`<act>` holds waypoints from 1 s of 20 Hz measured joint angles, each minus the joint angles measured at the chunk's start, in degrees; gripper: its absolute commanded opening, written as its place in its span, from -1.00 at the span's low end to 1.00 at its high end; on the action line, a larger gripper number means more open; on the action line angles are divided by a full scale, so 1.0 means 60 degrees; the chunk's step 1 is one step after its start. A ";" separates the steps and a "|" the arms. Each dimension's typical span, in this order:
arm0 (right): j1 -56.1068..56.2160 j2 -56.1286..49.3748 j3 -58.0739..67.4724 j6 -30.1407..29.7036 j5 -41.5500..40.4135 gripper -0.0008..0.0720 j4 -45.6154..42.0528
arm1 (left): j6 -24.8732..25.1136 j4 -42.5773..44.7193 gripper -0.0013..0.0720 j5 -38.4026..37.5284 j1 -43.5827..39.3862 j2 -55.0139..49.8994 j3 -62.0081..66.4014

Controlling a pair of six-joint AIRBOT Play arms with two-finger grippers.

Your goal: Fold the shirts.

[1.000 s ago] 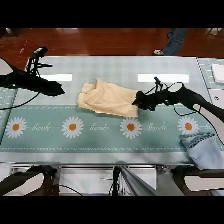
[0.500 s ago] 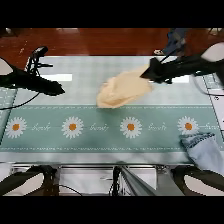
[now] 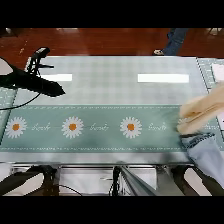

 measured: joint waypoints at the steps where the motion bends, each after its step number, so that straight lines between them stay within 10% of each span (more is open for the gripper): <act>1: -0.0397 0.0124 0.0018 0.0142 -0.0015 -0.92 -0.0047 | 0.0058 0.0000 -0.90 0.0000 -0.0004 0.0000 0.0000; 12: -0.2098 0.1242 -0.2051 0.0321 -0.0033 -0.92 -0.3195 | 0.0386 -0.0007 -0.90 -0.0532 0.0874 0.0000 0.0000; 20: -0.5807 0.2091 -0.4951 -0.2313 -0.0087 -0.92 -0.6153 | 0.0375 -0.0011 -0.90 -0.0317 0.2612 -0.0004 0.0000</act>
